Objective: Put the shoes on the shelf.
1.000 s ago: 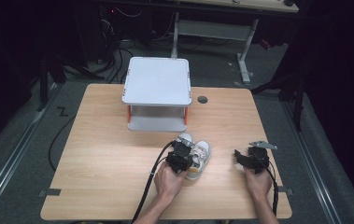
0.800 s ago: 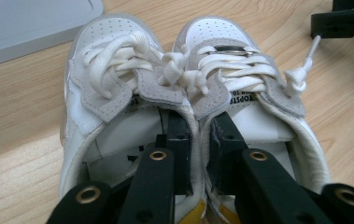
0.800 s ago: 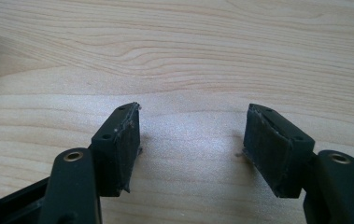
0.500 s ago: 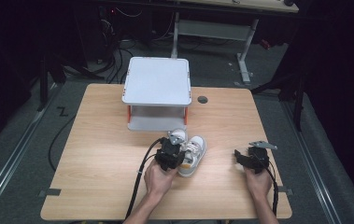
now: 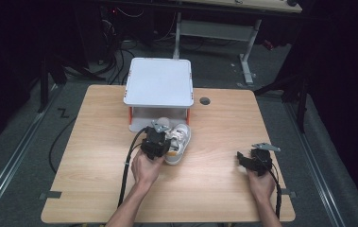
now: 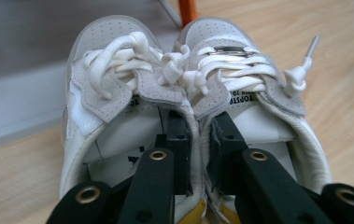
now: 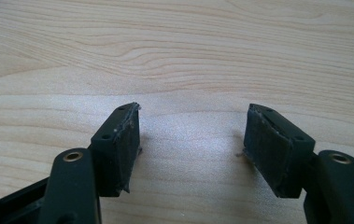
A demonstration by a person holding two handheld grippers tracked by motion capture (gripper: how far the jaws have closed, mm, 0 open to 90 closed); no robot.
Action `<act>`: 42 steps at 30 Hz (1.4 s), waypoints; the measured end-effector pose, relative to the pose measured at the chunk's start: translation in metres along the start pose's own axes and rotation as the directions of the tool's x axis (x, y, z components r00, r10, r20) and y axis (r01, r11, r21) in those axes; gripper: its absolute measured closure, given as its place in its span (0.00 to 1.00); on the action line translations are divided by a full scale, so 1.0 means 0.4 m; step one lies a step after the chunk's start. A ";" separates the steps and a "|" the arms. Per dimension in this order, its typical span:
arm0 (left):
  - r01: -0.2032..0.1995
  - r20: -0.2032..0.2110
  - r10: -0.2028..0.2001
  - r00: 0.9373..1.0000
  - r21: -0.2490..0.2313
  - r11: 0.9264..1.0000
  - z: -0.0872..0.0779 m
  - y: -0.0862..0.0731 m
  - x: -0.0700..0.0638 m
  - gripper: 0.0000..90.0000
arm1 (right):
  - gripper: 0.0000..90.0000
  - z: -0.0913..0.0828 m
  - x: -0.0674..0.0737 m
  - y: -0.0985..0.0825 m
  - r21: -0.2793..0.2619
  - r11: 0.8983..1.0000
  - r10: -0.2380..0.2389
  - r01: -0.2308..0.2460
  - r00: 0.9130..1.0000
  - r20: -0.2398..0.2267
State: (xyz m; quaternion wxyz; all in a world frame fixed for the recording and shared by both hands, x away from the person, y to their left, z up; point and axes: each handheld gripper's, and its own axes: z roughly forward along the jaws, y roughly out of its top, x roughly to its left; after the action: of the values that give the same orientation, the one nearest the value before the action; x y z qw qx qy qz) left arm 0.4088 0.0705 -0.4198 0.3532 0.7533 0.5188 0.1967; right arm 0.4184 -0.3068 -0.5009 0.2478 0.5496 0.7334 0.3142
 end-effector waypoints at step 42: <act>0.105 -0.154 -0.103 0.983 0.005 0.994 0.146 0.043 0.120 0.71 | 0.40 0.000 0.000 0.000 0.000 1.000 0.000 0.000 1.000 0.000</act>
State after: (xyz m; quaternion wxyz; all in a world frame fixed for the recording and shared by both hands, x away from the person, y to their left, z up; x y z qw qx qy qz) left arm 0.4771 0.0920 -0.4498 0.3173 0.7100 0.5843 0.2319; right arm 0.4183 -0.3067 -0.5009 0.2476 0.5496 0.7334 0.3142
